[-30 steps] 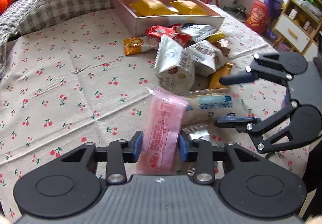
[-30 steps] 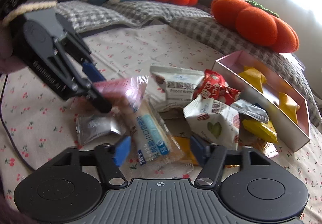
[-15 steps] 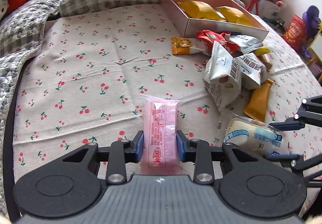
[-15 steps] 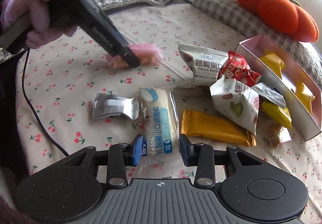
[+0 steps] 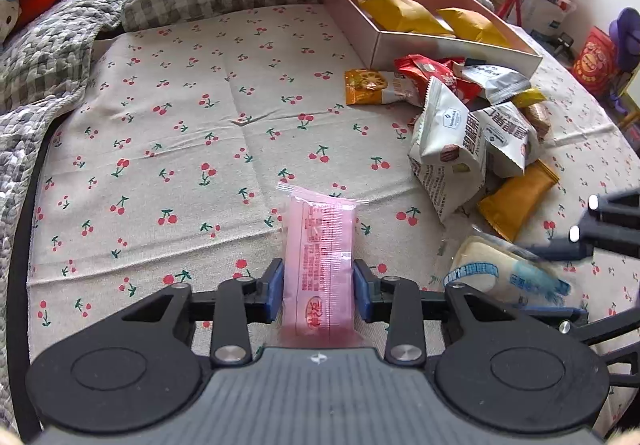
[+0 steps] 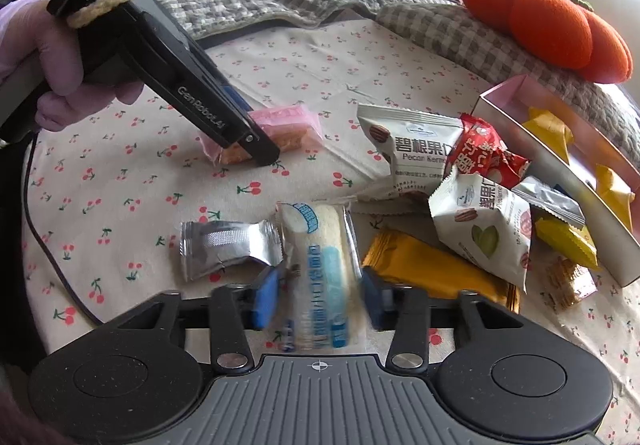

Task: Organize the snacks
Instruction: 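Carry the pink wafer and milk stick into the box and release them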

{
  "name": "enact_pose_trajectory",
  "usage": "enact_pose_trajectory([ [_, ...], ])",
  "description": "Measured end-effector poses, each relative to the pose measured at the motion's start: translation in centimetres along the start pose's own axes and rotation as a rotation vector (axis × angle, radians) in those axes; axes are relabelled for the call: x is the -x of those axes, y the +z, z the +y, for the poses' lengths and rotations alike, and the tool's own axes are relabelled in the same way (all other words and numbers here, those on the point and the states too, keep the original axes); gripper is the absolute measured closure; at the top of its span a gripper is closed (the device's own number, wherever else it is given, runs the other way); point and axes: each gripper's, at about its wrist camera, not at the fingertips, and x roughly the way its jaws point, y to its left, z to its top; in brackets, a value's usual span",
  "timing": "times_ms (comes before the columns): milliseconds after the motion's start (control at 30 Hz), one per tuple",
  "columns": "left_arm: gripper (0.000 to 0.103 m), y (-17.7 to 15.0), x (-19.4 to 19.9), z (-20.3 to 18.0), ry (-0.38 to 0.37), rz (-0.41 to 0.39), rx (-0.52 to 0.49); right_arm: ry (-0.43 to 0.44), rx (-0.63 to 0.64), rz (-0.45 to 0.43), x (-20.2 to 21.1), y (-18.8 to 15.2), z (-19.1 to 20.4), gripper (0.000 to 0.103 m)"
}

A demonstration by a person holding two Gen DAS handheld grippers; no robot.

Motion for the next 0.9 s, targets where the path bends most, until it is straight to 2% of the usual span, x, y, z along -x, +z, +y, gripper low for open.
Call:
enact_pose_trajectory([
  [100, 0.073, 0.2, 0.0, 0.4, -0.006, 0.007, 0.036, -0.016, 0.0, 0.01, 0.2, 0.1, 0.1, 0.075],
  [267, 0.074, 0.6, 0.2, 0.5, -0.011, 0.009, 0.079, 0.006, -0.075, 0.011, 1.2, 0.5, -0.9, 0.083],
  [567, 0.074, 1.3, 1.3, 0.1, -0.022, -0.022, 0.127, -0.025, -0.153, 0.032, 2.6, 0.4, -2.0, 0.084],
  [900, 0.074, 2.6, 2.1, -0.6, -0.037, -0.066, 0.151, 0.002, -0.326, -0.056, 5.9, 0.8, -5.4, 0.084],
])
